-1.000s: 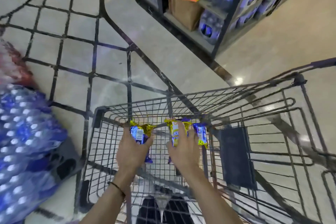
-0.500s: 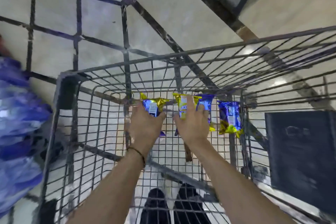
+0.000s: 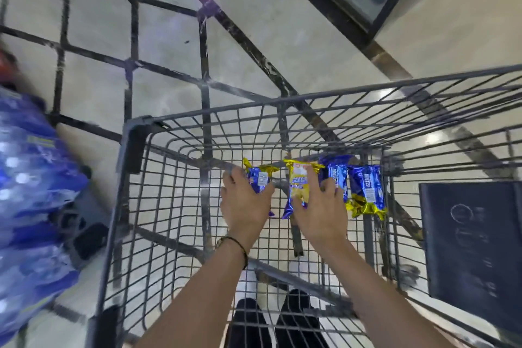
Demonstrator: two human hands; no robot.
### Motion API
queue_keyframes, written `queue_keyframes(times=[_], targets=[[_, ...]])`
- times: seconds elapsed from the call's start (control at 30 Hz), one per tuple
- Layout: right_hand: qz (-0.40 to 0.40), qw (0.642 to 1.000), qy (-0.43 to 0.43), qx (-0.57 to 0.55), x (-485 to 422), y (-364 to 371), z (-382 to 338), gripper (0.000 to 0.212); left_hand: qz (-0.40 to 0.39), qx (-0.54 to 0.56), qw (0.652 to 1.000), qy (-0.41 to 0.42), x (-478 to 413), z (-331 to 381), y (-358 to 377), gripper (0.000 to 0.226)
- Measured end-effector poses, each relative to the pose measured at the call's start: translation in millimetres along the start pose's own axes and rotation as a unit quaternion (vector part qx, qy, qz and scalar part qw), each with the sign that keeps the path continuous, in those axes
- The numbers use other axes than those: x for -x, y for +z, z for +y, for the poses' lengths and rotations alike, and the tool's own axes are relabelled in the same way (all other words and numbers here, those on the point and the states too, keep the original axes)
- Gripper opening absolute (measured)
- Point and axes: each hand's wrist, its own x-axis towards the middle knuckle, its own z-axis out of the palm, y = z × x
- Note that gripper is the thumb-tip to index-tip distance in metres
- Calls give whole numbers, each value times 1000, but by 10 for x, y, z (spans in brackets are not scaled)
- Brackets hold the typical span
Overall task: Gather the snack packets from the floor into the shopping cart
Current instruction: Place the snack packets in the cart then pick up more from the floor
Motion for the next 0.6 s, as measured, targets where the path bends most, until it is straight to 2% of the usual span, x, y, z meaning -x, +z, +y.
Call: queue_keyframes(times=[0.13,0.23,0.37,0.47,0.6], targets=[[5,999,-26,18,294,-411,-1,66,-33,-18,999,25,265,67,-409,57],[18,997,-63,46,528,-882,-146,58,-32,-90,991,89,512,181,-847,47],[-15,989,-113,98,856,-1601,-440,50,-29,-208,966,152,848,387,-1576,38],[40,977,-161,133,1108,-2167,-662,40,-11,-243,948,204,1091,552,-2132,41],[101,971,-179,126,1445,-2964,-997,33,51,-259,931,253,1386,792,-2869,42]])
